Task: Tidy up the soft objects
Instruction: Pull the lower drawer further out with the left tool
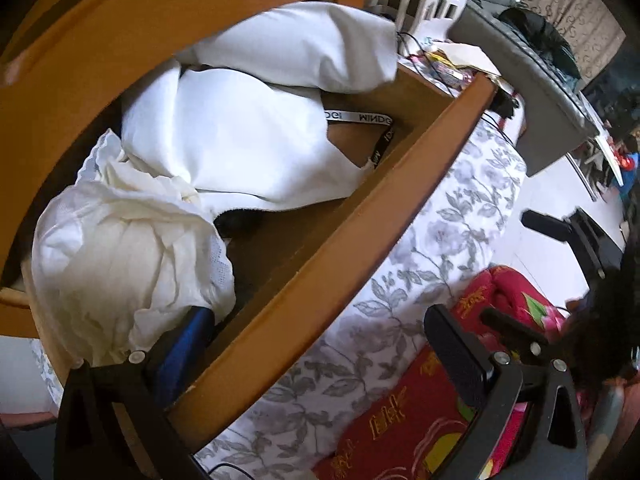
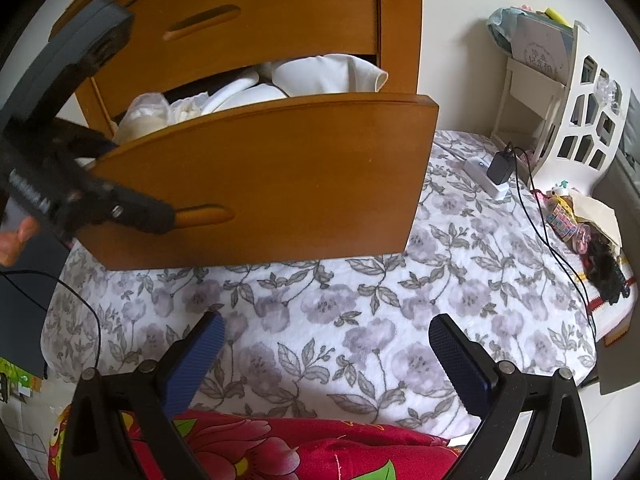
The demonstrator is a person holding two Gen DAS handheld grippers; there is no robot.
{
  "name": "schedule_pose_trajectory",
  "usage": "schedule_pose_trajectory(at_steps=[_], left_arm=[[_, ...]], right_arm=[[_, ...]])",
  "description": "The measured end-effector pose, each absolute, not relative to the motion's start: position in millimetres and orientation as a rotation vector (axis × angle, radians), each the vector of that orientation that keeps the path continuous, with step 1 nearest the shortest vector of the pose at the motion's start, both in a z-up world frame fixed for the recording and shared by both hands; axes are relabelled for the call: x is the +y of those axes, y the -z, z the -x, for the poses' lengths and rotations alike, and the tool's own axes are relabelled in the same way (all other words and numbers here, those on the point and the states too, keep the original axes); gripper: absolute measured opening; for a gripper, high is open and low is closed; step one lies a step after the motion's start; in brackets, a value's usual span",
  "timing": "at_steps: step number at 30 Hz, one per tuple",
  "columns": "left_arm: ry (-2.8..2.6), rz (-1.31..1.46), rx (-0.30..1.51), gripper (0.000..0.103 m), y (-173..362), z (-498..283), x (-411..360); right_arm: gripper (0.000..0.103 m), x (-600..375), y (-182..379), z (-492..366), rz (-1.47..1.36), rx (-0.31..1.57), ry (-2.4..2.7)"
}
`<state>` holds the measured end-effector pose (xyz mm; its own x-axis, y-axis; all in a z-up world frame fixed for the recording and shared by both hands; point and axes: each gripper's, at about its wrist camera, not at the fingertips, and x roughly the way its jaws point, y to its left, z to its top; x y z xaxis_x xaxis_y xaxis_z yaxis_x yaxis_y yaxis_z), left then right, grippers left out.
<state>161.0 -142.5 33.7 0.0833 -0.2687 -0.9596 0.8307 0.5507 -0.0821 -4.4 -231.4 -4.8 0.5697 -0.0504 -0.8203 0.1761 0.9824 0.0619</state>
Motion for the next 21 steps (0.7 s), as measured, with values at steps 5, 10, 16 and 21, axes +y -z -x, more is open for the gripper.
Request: schedule_pose_trajectory(at_steps=[5, 10, 16, 21], left_arm=[[0.931, -0.583, 1.23, 0.103, -34.0, -145.8, -136.2], [0.92, -0.55, 1.194, 0.103, -37.9, -140.5, -131.4], [0.904, -0.539, 1.173, 0.103, -38.7, -139.4, -131.4], [0.831, -0.514, 1.153, 0.103, -40.2, -141.5, -131.4]], right_arm=[[0.103, -231.5, 4.2, 4.6, -0.14, 0.953, 0.133], [0.103, -232.8, 3.4, 5.5, -0.146, 0.95, 0.138], [0.103, -232.1, 2.4, 6.0, -0.145, 0.946, 0.143], [0.103, -231.9, 2.7, 5.8, -0.144, 0.947, 0.142]])
